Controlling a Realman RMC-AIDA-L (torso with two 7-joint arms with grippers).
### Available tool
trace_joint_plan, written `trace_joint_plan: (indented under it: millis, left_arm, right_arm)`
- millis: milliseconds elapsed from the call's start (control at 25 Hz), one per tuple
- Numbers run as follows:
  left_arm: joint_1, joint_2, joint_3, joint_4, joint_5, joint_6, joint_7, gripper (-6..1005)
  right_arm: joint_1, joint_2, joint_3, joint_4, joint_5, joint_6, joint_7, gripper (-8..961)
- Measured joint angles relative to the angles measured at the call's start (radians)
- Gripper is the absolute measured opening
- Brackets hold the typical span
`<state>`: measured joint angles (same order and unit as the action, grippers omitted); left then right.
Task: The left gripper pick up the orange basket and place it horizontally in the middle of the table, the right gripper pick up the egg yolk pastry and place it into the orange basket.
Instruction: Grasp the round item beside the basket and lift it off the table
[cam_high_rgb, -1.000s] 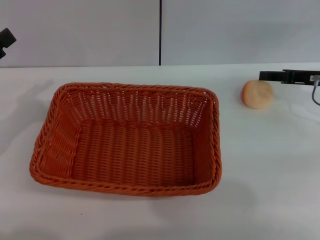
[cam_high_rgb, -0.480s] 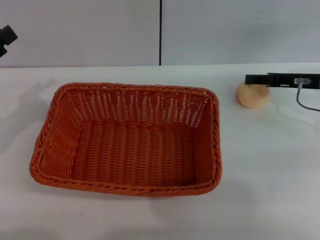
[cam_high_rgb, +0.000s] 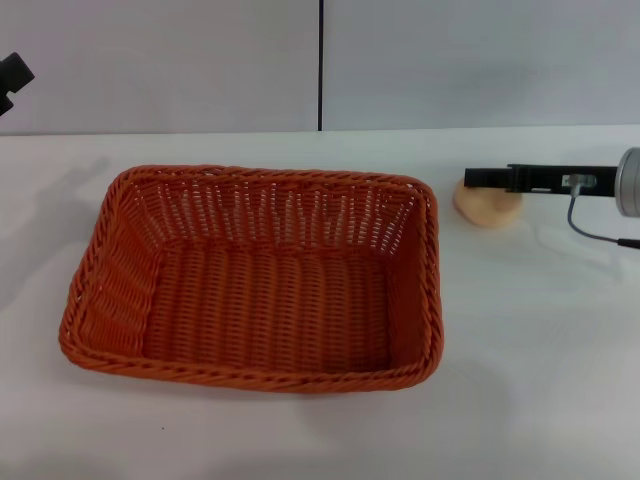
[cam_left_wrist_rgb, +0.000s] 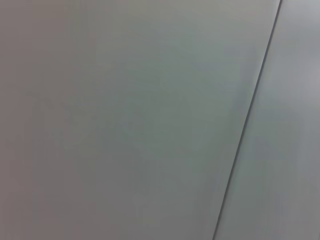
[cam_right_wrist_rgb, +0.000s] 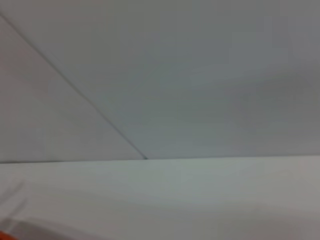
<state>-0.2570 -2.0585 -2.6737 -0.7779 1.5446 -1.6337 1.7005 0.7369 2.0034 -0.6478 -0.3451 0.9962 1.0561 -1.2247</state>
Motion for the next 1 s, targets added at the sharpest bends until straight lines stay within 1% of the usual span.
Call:
trace_joint_plan:
  millis: [200,320,400,440,560,600,640,760,800,840,960,1000]
  left_arm:
    - [0.002,0.000,-0.002,0.000,0.000,0.000,0.000,651]
    - [0.002,0.000,-0.004,0.000,0.000,0.000,-0.001,651]
    - [0.002,0.000,-0.004,0.000,0.000,0.000,-0.003,651]
    - [0.002,0.000,-0.004,0.000,0.000,0.000,-0.003,651]
    - [0.000,0.000,-0.005,0.000,0.000,0.000,-0.003,651]
    - [0.000,0.000,-0.006,0.001,0.000,0.000,-0.003,651]
    - [0.000,0.000,-0.007,0.003,0.000,0.001,-0.002,652]
    - [0.000,0.000,-0.012,0.010,0.000,0.006,-0.002,652]
    - [0.002,0.000,-0.014,0.011,0.000,0.010,-0.001,652]
    - [0.002,0.000,-0.014,0.011,0.000,0.010,-0.001,652]
    - [0.003,0.000,-0.016,0.013,0.000,0.013,0.000,652]
    - [0.003,0.000,-0.016,0.013,0.000,0.014,0.000,652]
  right_arm:
    - [-0.020,0.007,0.007,-0.003,0.002,0.008,0.018,425]
    - [-0.042,0.014,0.009,-0.021,0.017,0.018,0.025,285]
    - [-0.074,0.023,0.009,-0.068,0.040,0.056,0.034,191]
    - [-0.074,0.023,0.009,-0.068,0.040,0.056,0.034,171]
    - [-0.108,0.033,0.008,-0.131,0.045,0.086,0.059,112]
    - [-0.134,0.040,0.008,-0.179,0.050,0.107,0.075,92]
    - [-0.134,0.040,0.008,-0.179,0.050,0.107,0.075,92]
    - [-0.169,0.046,0.009,-0.240,0.078,0.152,0.092,92]
    - [-0.190,0.050,0.010,-0.279,0.092,0.183,0.104,91]
    - [-0.190,0.050,0.010,-0.279,0.092,0.183,0.104,91]
    - [-0.224,0.061,0.011,-0.352,0.106,0.217,0.126,91]
    - [-0.240,0.067,0.011,-0.395,0.111,0.237,0.143,90]
